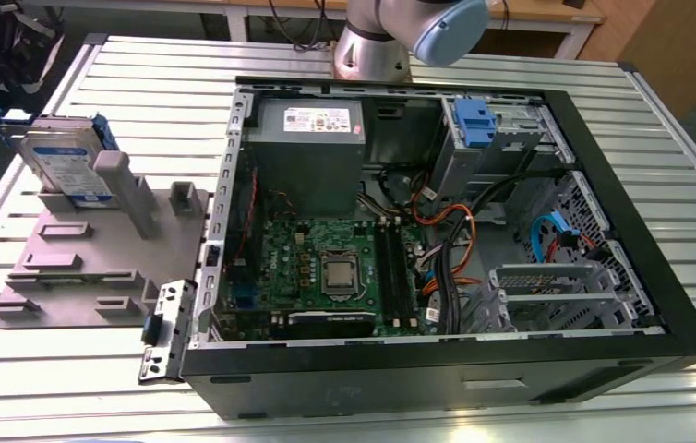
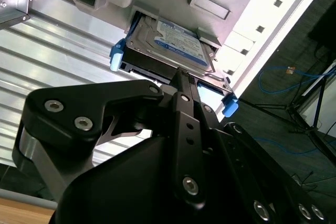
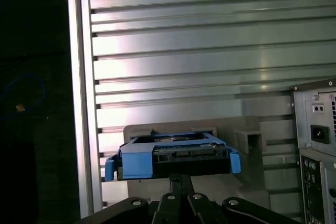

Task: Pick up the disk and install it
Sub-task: 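Reach for the disk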

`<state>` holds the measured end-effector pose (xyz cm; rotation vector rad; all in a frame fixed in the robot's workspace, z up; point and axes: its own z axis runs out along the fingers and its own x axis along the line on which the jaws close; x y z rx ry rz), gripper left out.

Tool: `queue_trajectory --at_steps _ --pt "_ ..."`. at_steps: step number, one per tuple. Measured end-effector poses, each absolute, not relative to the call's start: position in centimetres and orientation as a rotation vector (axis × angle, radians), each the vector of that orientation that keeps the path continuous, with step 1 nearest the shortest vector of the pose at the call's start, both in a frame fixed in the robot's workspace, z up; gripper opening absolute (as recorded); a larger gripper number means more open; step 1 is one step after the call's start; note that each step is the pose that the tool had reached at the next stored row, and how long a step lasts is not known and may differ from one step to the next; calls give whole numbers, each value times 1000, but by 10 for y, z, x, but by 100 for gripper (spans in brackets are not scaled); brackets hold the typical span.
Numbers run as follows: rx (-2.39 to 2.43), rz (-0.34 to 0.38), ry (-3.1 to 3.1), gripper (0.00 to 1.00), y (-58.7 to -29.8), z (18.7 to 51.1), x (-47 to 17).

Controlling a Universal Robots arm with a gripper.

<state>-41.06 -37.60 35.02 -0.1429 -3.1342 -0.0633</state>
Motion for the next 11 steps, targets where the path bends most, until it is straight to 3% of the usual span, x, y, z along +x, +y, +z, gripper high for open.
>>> queue_trajectory --at_steps 11 --pt "-143 -63 -3134 11 -375 346 -413"
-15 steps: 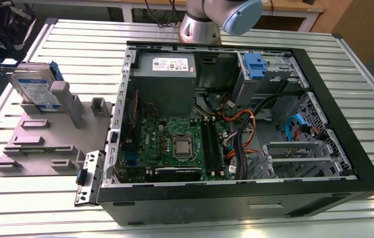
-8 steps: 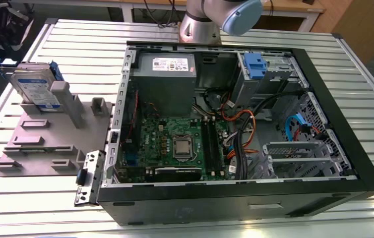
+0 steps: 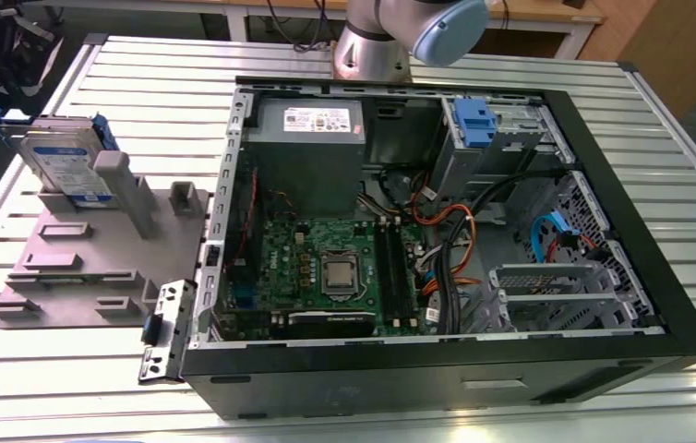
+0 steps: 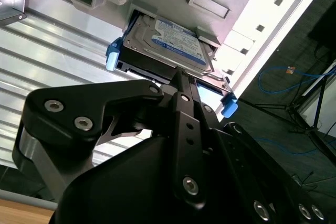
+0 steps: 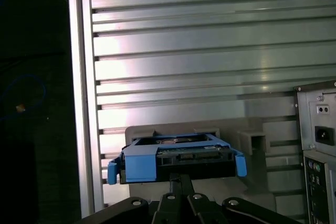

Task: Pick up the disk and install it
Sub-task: 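Reach for the disk, then pick up the disk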

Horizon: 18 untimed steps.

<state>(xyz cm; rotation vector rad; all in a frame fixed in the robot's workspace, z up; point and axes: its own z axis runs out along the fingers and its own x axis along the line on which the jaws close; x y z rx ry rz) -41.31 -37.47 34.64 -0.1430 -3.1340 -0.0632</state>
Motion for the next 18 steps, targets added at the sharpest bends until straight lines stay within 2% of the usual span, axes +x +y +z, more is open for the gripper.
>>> queue_trajectory --at_steps 18 --pt "-143 -63 -3134 11 -375 344 -413"
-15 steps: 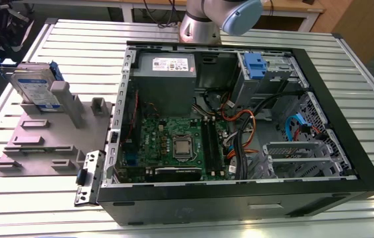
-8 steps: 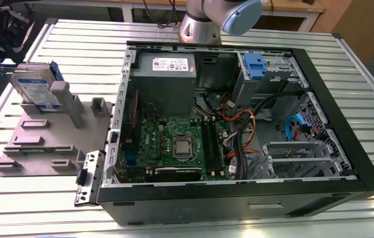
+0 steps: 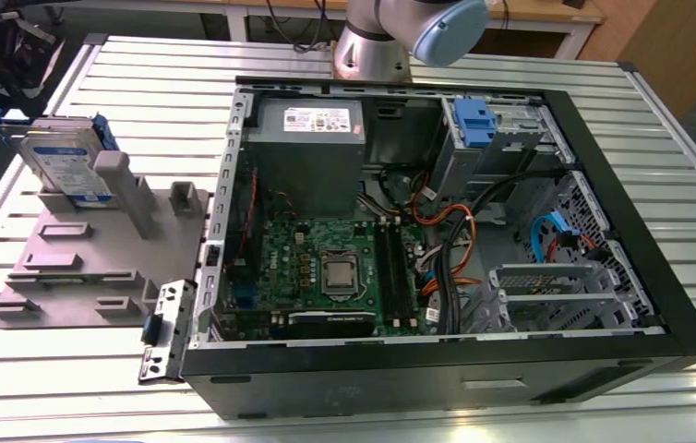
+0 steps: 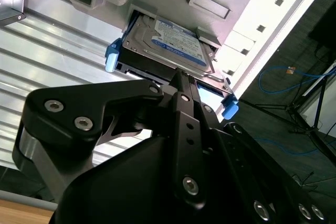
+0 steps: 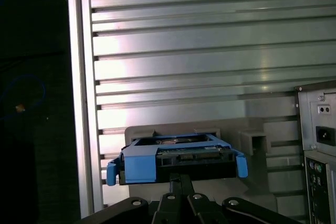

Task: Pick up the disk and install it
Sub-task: 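Pick up the disk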

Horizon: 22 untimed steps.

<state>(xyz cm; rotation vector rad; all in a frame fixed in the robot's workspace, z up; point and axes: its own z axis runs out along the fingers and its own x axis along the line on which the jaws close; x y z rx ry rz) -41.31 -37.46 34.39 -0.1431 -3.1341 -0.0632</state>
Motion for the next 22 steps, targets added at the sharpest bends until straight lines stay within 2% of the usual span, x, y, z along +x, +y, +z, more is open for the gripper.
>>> queue_trajectory --at_steps 22 --pt "377 -61 -3108 11 -375 342 -413"
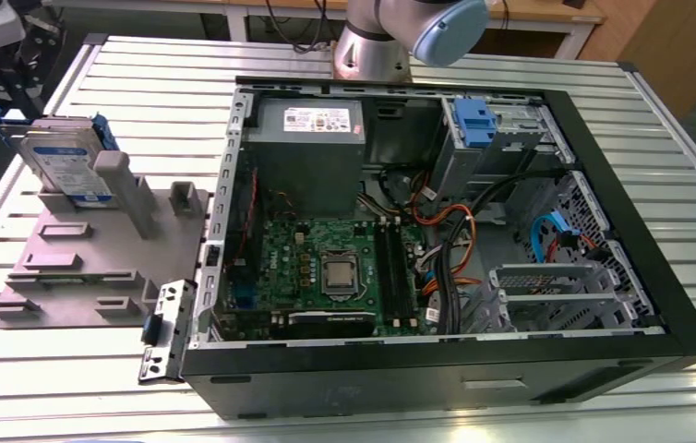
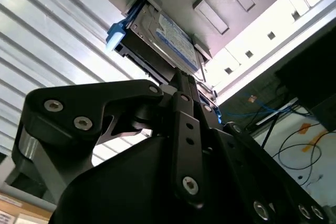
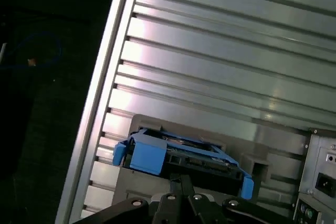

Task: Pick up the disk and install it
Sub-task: 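Pick up the disk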

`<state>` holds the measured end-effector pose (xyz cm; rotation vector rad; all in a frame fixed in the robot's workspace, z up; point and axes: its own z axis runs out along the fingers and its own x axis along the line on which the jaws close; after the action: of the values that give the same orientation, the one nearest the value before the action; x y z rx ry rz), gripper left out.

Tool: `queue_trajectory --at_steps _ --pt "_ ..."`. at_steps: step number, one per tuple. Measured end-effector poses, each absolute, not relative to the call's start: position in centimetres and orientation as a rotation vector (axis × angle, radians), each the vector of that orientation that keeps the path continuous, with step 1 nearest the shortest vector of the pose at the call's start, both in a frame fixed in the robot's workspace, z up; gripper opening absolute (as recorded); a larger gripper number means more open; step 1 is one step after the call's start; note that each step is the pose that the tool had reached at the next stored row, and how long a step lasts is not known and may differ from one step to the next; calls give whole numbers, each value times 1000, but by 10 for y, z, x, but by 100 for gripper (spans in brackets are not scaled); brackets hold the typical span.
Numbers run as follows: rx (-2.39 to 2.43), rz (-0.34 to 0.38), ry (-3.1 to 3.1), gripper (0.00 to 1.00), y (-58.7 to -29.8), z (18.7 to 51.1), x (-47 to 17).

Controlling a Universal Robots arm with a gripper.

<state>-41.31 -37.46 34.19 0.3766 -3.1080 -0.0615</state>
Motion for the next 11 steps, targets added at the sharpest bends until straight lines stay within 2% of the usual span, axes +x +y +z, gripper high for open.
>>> queue_trajectory --at_steps 11 --pt "684 -60 -3051 11 -375 341 -413"
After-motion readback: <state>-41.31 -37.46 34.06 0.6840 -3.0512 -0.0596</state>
